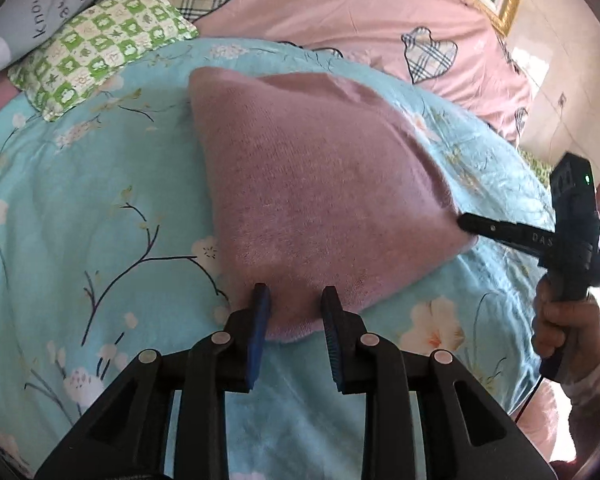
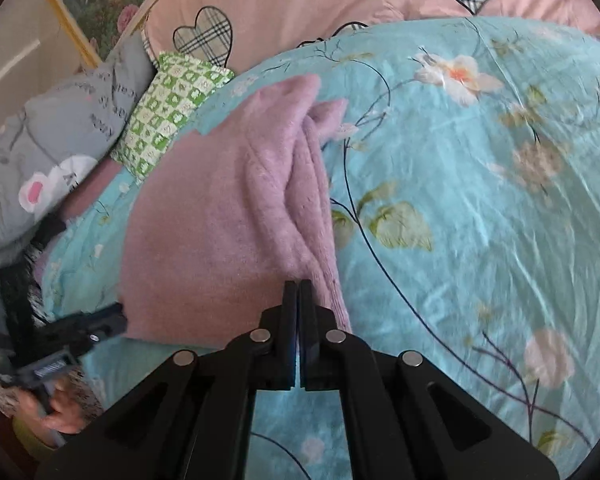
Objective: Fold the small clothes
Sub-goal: 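Release both grippers and pull them back from the folded sweater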
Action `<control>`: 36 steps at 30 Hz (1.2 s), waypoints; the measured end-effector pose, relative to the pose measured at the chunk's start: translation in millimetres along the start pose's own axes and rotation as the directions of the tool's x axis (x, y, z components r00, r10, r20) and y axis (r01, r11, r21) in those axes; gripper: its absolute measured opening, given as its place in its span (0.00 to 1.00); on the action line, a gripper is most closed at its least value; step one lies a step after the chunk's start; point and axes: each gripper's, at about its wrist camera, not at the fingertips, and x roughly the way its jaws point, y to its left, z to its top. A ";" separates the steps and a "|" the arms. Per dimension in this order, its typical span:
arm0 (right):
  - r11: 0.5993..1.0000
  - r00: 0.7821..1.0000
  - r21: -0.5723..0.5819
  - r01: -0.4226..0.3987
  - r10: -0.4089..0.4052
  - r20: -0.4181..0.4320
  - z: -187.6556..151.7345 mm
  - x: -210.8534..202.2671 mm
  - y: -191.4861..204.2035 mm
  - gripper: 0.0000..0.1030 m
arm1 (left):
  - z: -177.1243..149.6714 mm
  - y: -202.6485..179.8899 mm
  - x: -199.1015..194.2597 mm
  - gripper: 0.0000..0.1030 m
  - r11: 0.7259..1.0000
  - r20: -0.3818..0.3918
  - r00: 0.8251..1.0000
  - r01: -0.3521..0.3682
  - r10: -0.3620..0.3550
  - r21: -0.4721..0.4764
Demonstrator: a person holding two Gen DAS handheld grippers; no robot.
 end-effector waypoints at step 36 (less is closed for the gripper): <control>0.974 0.991 -0.194 0.114 -0.097 0.097 -97.5 -73.1 57.7 0.80 | -78.0 -38.2 -51.9 0.83 0.964 0.071 0.964 -0.262 0.257 0.057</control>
